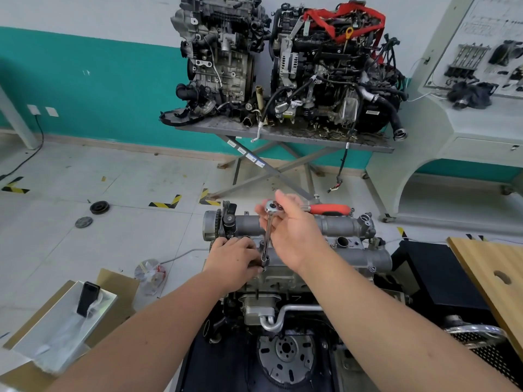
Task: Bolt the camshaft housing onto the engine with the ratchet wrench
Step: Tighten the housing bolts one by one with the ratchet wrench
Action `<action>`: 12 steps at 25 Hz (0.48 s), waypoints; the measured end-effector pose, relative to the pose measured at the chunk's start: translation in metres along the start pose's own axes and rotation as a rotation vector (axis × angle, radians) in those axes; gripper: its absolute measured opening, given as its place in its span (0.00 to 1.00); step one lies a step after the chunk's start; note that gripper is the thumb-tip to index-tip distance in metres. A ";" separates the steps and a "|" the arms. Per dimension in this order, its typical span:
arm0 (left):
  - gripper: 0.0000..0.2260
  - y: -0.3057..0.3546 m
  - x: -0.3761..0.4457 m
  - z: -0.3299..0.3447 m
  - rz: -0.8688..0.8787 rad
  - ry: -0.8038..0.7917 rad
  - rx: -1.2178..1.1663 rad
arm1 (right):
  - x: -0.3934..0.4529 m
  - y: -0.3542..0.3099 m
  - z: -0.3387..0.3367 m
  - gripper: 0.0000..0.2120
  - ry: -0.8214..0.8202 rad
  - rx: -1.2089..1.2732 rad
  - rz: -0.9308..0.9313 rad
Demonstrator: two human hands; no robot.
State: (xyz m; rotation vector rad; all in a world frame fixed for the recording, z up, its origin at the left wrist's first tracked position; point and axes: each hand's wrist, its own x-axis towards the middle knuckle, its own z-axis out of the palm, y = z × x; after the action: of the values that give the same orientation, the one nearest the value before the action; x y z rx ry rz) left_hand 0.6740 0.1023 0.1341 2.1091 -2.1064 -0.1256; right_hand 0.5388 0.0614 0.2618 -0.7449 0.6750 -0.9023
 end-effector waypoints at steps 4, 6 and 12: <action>0.14 -0.001 0.000 0.002 0.004 0.011 -0.005 | -0.001 0.015 -0.020 0.14 0.028 -0.854 -0.649; 0.15 -0.001 0.000 0.002 0.010 0.036 0.009 | 0.004 0.018 -0.023 0.15 -0.095 -1.175 -1.150; 0.15 -0.007 -0.001 0.008 0.022 0.064 0.023 | 0.008 0.004 -0.025 0.17 -0.287 -1.595 -1.302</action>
State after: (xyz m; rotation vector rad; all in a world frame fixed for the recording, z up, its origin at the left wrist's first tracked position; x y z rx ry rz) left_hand 0.6793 0.1032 0.1247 2.0727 -2.1040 -0.0318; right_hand 0.5249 0.0495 0.2431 -2.8951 0.4947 -1.2274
